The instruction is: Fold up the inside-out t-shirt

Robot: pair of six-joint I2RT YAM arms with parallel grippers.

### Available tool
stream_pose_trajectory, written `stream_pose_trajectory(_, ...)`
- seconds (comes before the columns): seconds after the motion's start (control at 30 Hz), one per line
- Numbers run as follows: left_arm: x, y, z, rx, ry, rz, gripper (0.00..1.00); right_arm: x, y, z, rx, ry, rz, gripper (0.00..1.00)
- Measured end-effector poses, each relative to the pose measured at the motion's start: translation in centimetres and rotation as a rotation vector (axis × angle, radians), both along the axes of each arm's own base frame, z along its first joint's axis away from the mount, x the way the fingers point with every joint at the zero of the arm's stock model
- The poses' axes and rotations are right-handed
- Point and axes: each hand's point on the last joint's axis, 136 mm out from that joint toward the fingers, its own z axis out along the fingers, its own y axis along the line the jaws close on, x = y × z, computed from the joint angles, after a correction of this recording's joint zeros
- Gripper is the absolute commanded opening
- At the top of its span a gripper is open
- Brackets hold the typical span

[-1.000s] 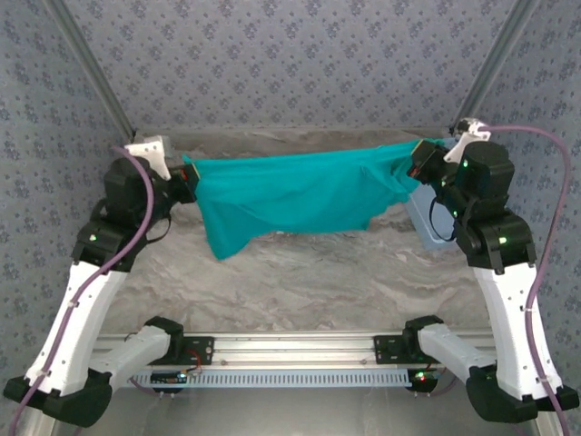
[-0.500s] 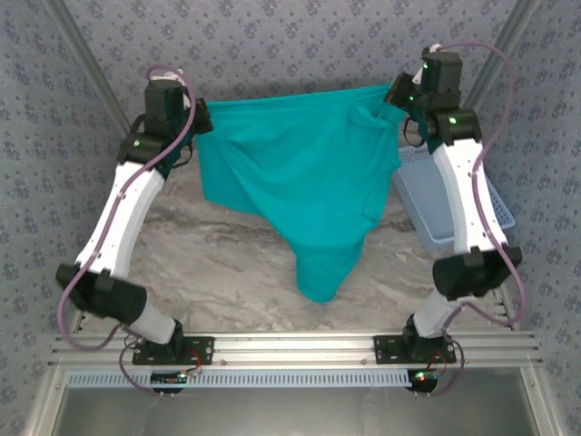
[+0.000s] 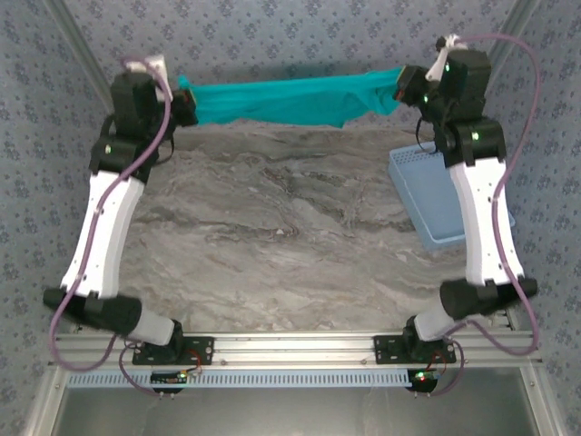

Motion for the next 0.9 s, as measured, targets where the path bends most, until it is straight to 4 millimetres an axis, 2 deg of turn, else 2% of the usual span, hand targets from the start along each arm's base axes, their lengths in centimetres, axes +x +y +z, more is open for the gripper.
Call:
stream_pose_trajectory(0.07, -2.1, 0.4, -4.7, -0.017, 0.065, 0.004, 0.0, -2.1, 0.9, -3.1, -0.004, 0.044, 0.026, 0.0)
stream_pose_trajectory(0.1, -3.1, 0.6, -7.8, -0.028, 0.118, 0.008, 0.01, -3.2, 1.5, -5.7, -0.004, 0.084, 0.04, 0.01)
stream_pose_trajectory(0.13, -4.0, 0.7, -11.6, -0.045, 0.182, 0.014, 0.12, -3.9, 2.1, -8.7, -0.007, 0.133, 0.053, 0.09)
stream_pose_trajectory(0.17, -4.7, 0.7, -15.1, -0.055, 0.247, 0.018, 0.27, -4.6, 2.5, -11.6, -0.006, 0.186, 0.063, 0.25)
stream_pose_trajectory(0.2, -5.8, 0.6, -19.4, -0.074, 0.335, 0.022, 0.42, -5.3, 2.9, -15.5, -0.008, 0.255, 0.071, 0.39)
stream_pose_trajectory(0.23, -6.9, 0.7, -23.4, -0.088, 0.423, 0.029, 0.52, -5.9, 3.1, -19.7, -0.016, 0.34, 0.072, 0.44)
stream_pose_trajectory(0.3, -9.8, 0.8, -30.0, -0.117, 0.584, 0.048, 0.61, -7.6, 2.8, -27.3, -0.046, 0.513, 0.063, 0.48)
stream_pose_trajectory(0.33, -11.5, 0.9, -32.8, -0.126, 0.659, 0.06, 0.62, -8.9, 2.3, -30.9, -0.062, 0.607, 0.052, 0.5)
stream_pose_trajectory(0.37, -12.9, 1.2, -34.5, -0.133, 0.71, 0.074, 0.63, -10.0, 1.9, -33.1, -0.075, 0.674, 0.043, 0.53)
stream_pose_trajectory(0.4, -13.9, 1.3, -35.4, -0.138, 0.74, 0.084, 0.63, -11.2, 1.3, -35.1, -0.084, 0.739, 0.03, 0.55)
stream_pose_trajectory(0.43, -14.5, 1.4, -35.4, -0.143, 0.748, 0.087, 0.64, -12.0, 0.8, -36.0, -0.09, 0.779, 0.021, 0.57)
stream_pose_trajectory(0.57, -13.6, 1.6, -32.2, -0.156, 0.652, 0.086, 0.65, -12.7, 0.3, -36.3, -0.088, 0.818, 0.016, 0.57)
stream_pose_trajectory(0.63, -12.4, 1.6, -30.2, -0.153, 0.6, 0.09, 0.64, -13.0, 0.6, -36.3, -0.078, 0.83, 0.038, 0.54)
stream_pose_trajectory(0.7, -11.4, 1.7, -29.4, -0.143, 0.584, 0.099, 0.64, -13.2, 1.4, -36.7, -0.058, 0.851, 0.08, 0.53)
stream_pose_trajectory(0.8, -10.1, 1.9, -30.3, -0.112, 0.627, 0.131, 0.64, -12.8, 2.5, -38.8, -0.044, 0.919, 0.125, 0.53)
stream_pose_trajectory(0.9, -9.6, 2.4, -33.4, -0.068, 0.723, 0.171, 0.67, -11.8, 2.8, -41.4, -0.059, 0.982, 0.126, 0.56)
